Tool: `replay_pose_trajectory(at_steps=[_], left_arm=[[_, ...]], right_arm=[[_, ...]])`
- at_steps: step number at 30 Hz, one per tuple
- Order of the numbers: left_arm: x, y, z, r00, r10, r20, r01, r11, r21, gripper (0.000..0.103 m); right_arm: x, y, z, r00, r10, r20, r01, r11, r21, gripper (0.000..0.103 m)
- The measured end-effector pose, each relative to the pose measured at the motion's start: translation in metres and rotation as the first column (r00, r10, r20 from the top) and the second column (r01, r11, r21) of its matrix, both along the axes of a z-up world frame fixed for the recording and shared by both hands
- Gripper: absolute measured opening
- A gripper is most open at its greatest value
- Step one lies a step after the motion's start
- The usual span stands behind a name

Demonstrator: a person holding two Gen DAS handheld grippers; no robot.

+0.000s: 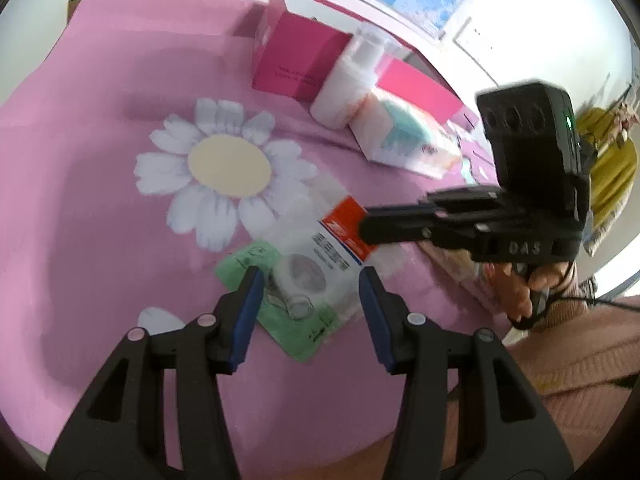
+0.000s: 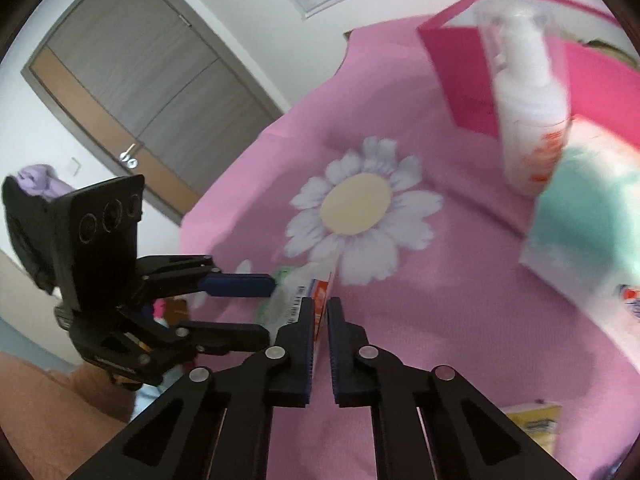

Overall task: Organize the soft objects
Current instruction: 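Grasp the medical tape bag by its edge with the right gripper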

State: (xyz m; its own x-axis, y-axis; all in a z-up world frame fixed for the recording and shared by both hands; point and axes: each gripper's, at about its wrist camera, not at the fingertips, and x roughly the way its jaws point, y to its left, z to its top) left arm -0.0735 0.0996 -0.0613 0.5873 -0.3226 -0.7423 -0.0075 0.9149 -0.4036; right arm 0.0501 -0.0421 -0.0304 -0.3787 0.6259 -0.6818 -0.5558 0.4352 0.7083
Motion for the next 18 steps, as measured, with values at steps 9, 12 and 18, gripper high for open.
replay_pose_trajectory(at_steps=[9, 12, 18], left_arm=[[0.016, -0.009, -0.007, 0.999, -0.025, -0.036, 0.025, 1.000, -0.002, 0.052], [0.023, -0.019, -0.007, 0.996, -0.074, -0.040, 0.073, 0.997, -0.024, 0.052], [0.044, -0.044, -0.010, 0.984, -0.173, -0.030, 0.171, 0.983, -0.069, 0.060]], right_arm=[[0.021, -0.035, 0.000, 0.996, -0.089, 0.029, 0.090, 0.996, -0.023, 0.004], [0.025, -0.047, 0.000, 0.992, -0.120, 0.039, 0.122, 0.992, -0.042, 0.004], [0.028, -0.070, -0.005, 0.981, -0.190, 0.028, 0.191, 0.978, -0.080, 0.004]])
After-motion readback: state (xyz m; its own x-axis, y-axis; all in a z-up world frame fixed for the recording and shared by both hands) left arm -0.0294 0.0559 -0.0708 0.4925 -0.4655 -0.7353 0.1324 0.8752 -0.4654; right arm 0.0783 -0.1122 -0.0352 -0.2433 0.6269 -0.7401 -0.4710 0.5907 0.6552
